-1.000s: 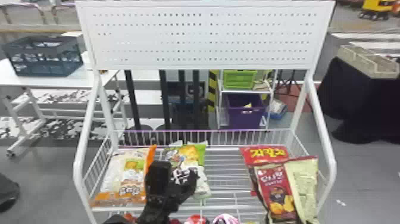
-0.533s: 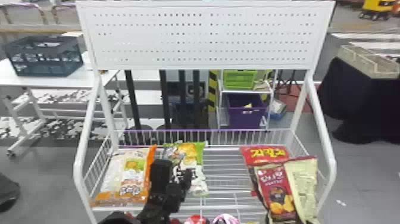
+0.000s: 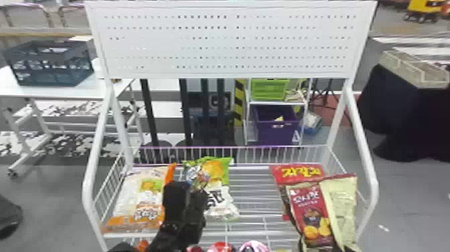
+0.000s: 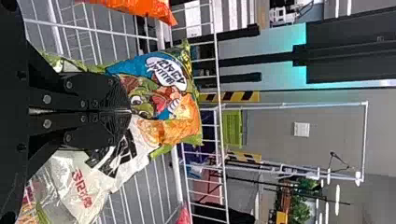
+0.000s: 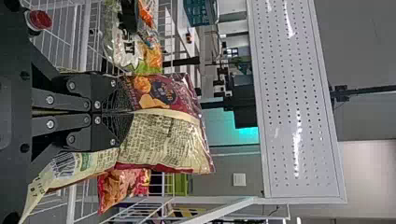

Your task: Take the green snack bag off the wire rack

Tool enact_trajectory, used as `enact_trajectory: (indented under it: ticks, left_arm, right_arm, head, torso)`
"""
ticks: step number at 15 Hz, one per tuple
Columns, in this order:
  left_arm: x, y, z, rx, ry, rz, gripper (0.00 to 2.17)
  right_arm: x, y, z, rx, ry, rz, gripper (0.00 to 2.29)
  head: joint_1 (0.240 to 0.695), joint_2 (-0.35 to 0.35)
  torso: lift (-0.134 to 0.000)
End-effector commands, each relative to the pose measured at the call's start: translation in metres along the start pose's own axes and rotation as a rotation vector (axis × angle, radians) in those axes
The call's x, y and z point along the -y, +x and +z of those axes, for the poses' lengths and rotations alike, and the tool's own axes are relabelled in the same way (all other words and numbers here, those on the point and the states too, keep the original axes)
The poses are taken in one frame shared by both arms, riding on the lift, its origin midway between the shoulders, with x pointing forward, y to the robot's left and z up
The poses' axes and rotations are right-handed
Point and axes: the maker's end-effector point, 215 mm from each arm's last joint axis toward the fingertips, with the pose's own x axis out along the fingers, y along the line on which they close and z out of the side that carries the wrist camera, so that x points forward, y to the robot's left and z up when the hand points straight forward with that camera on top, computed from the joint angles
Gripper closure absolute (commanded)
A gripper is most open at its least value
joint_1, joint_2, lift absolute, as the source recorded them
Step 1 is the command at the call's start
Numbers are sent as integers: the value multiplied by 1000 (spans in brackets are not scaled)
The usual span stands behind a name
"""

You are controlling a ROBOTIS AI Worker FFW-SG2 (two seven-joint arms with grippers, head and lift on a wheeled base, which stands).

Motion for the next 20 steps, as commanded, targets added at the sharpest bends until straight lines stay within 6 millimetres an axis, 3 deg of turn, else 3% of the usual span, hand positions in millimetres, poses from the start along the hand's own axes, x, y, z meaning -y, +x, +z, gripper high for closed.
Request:
enact_trajectory:
  ticks: [1,4,9,14,18,20]
  left_arm:
    - [-8,-21,15,40,-29,6,1798]
    - [-29,-59,38,113,-36,51,1798]
    - [-69,-159,62,233,-41,137,1798]
    - [-108,-244,64,352,-65,226,1798]
    - [-142,-293,65,408,-78,303,1798]
    - [-140,-301,66,410,-82,303,1798]
  right_arm:
    - [-1,1,2,4,1,3,2236]
    - [-4,2,2,5,5,7,2236]
    - [-10,5,-2,5,12,17,2236]
    - [-15,7,-1,6,14,30,2236]
    - [-17,6,-1,6,15,37,2236]
    - [-18,6,0,7,15,39,2236]
  head:
    - [499,0]
    - [499,0]
    - [499,0]
    - [499,0]
    - [499,0]
    - [499,0]
  torso:
    - [0]
    - [0]
    - [0]
    - [0]
    - [0]
    - [0]
